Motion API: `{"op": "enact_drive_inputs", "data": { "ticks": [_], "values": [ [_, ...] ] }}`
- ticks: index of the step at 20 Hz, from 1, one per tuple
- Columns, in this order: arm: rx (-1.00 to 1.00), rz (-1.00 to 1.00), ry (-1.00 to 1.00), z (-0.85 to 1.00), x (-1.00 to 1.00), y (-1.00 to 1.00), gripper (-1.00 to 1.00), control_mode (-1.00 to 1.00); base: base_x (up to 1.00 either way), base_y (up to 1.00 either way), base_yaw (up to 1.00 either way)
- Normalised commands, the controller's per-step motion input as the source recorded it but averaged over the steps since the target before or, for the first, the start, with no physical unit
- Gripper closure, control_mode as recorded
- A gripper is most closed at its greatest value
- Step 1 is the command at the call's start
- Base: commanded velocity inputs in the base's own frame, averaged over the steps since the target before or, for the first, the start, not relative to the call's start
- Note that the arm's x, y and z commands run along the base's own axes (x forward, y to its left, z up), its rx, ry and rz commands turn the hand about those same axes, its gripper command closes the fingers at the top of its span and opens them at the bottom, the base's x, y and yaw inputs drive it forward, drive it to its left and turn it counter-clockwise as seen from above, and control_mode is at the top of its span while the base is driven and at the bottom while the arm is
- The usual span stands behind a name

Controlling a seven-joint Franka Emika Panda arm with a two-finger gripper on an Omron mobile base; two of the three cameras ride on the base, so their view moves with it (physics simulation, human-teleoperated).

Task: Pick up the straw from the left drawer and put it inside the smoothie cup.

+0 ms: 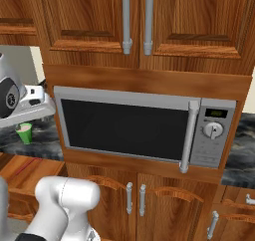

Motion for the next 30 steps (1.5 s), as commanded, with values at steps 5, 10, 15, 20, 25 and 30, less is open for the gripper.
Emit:
{"op": "enact_drive_inputs", "data": {
  "ticks": [5, 10, 15, 20, 25, 30],
  "values": [
    [-0.11, 0.22, 0.00, 0.00, -0.27, 0.50, -1.00, -1.00, 0.00, 0.00, 0.00],
    [-0.05, 0.12, 0.00, 0.00, -0.03, 0.24, -1.00, -1.00, 0.00, 0.00, 0.00],
    [0.00, 0.00, 0.00, 0.00, 0.00, 0.00, -1.00, -1.00, 0.00, 0.00, 0.00],
    [0.00, 0.00, 0.02, -0.01, 0.00, 0.04, -1.00, -1.00, 0.00, 0.00, 0.00],
    [0.00, 0.03, 0.12, -0.23, -0.09, 0.29, -1.00, -1.00, 0.00, 0.00, 0.00],
    [0.00, 0.11, 0.18, -0.52, -0.01, 0.58, -1.00, -1.00, 0.00, 0.00, 0.00]
  ]
}}
